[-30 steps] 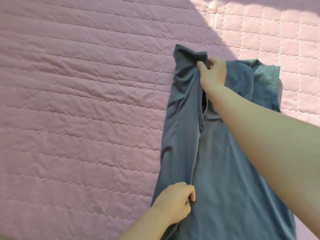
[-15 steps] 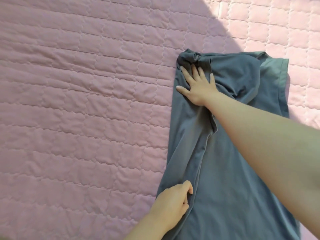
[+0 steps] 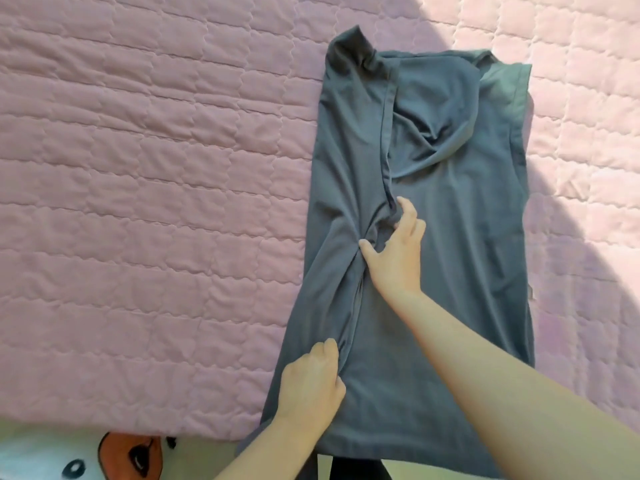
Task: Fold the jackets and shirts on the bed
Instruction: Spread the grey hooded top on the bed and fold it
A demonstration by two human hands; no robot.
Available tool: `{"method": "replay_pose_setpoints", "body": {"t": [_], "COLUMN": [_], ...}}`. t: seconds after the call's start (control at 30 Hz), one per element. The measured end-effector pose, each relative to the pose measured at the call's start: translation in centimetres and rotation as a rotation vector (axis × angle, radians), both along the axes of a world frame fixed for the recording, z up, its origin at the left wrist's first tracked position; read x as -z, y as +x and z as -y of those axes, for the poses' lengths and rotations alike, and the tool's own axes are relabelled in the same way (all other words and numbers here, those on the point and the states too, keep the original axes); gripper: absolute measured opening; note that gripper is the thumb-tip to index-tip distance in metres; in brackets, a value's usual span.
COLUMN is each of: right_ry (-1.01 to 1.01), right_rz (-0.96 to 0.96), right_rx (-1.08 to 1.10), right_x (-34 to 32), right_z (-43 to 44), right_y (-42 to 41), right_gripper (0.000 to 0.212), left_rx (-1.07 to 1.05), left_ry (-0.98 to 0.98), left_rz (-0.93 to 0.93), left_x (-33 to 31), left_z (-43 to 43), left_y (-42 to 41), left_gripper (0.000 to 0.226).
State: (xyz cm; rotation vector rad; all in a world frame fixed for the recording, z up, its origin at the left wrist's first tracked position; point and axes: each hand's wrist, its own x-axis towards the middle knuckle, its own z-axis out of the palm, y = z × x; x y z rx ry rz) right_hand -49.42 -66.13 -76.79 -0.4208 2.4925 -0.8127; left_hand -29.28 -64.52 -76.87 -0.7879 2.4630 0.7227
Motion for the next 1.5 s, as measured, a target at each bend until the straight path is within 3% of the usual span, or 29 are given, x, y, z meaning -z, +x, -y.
{"method": "replay_pose_setpoints", "body": {"t": [0.17, 0.27, 0.37, 0.53, 0.6, 0.7, 0.83, 0.97, 1.03, 1.13, 1.23, 1.33, 1.5], "right_ry": [0.053, 0.182, 0.322, 0.259, 0.26, 0.232, 0.01, 0.045, 0.076, 0.052, -0.026, -0.015, 0.104], "right_rz": [0.311, 0.419, 0.641, 0.734, 0.808, 0.862, 0.824, 0.864, 0.895, 0.917, 1.061, 1.136, 1.018], "right_rx": [0.143, -0.056, -0.21, -0.164, -0.22, -0.298, 0.036, 0.007, -0.039, 0.002, 0.087, -0.004, -0.152], "right_x": [-0.6, -0.5, -0.5, -1.3, -1.9, -2.3, -2.2, -1.7, -1.6, -1.6, -1.4, -1.6, -1.9], "right_z": [-2.9, -3.9, -4.9, -7.9, -8.9, -10.2, -11.9, -14.7, -15.7, -16.6, -17.7, -18.9, -19.2], "right_y": [3.3, 5.5, 6.6, 7.8, 8.6, 10.3, 11.5, 12.9, 13.7, 14.8, 15.5, 15.8, 17.9], "right_gripper": [0.028, 0.038, 0.027, 0.012, 0.018, 0.026, 0.027, 0.018, 0.009, 0.01, 0.013, 0.026, 0.037], "left_rx": [-0.125, -0.075, 0.021, 0.154, 0.184, 0.007, -0.237, -0.467, -0.655, -0.833, -0.871, -0.946, -0.921], "left_ry": [0.041, 0.076, 0.042, 0.001, 0.03, 0.182, 0.275, 0.182, 0.054, 0.045, 0.057, 0.19, 0.366], "left_rz": [-0.023, -0.069, -0.111, -0.034, 0.015, -0.09, -0.332, -0.357, -0.409, -0.357, -0.301, -0.242, -0.105], "left_x": [-1.0, -1.4, -1.3, -1.9, -2.3, -3.1, -3.6, -2.0, -1.2, -0.7, -0.8, -0.8, -0.9], "left_z": [-1.1, -1.5, -1.2, -2.4, -3.0, -4.2, -7.1, -8.6, -8.7, -8.4, -8.5, -8.5, -8.6], "left_y": [1.2, 1.9, 2.2, 4.1, 5.1, 6.2, 7.4, 10.5, 12.1, 13.7, 14.2, 14.1, 14.1], "left_gripper": [0.02, 0.017, 0.024, 0.029, 0.031, 0.027, 0.028, 0.012, 0.018, 0.033, 0.043, 0.03, 0.022]}}
